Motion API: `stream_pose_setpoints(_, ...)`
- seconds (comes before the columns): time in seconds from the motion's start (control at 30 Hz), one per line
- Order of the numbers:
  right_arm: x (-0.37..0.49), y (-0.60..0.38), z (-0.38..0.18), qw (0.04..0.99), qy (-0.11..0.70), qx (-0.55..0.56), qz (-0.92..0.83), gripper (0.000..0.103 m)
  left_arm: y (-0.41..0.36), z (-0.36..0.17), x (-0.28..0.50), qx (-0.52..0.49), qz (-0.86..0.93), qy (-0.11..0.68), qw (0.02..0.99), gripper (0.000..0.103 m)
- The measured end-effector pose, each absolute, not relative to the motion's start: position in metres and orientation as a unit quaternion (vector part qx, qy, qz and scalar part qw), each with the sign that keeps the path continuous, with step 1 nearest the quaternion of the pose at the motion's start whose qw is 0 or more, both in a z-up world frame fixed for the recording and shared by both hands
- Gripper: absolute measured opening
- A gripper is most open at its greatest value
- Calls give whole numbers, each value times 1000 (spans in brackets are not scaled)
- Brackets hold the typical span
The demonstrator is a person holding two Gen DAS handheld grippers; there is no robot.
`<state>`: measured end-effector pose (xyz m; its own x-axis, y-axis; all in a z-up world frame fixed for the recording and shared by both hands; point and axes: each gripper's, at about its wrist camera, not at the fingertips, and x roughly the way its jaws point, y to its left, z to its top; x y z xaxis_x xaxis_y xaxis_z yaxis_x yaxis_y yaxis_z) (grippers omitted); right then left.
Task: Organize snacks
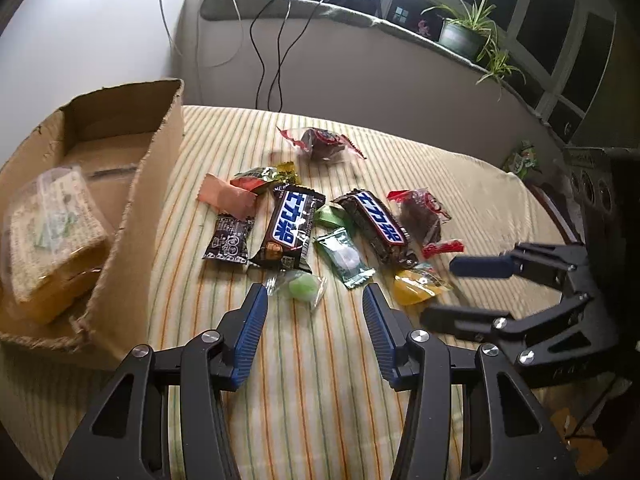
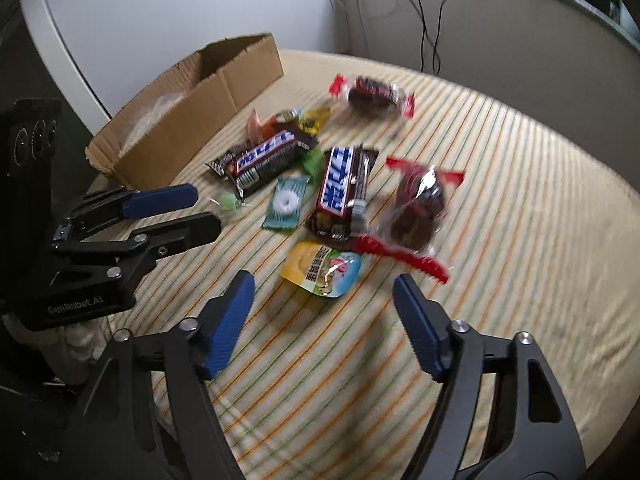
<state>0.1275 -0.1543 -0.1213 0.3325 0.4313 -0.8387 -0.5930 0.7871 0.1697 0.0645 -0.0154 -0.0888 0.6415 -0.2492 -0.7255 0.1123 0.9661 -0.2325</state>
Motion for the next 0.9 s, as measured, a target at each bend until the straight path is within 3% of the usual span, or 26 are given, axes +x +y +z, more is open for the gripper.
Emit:
stream_pose_setpoints(0.2, 134, -145, -129, 813, 487, -78, 310, 70, -16, -98, 80, -82, -89, 422, 898, 48)
stream_pose_setpoints(0.27, 135, -141, -129, 813, 485, -77, 311, 70, -16, -100, 82, -80, -89, 425, 897, 43)
stream_pose_setpoints(0.53, 133, -134, -131, 822, 474, -110, 294, 46, -14, -102, 81, -74, -85, 423, 899, 28)
stream_pose_setpoints(0.9, 124, -138, -126, 823, 473, -108, 295, 41, -14, -97, 74, -78, -96, 419, 900, 22)
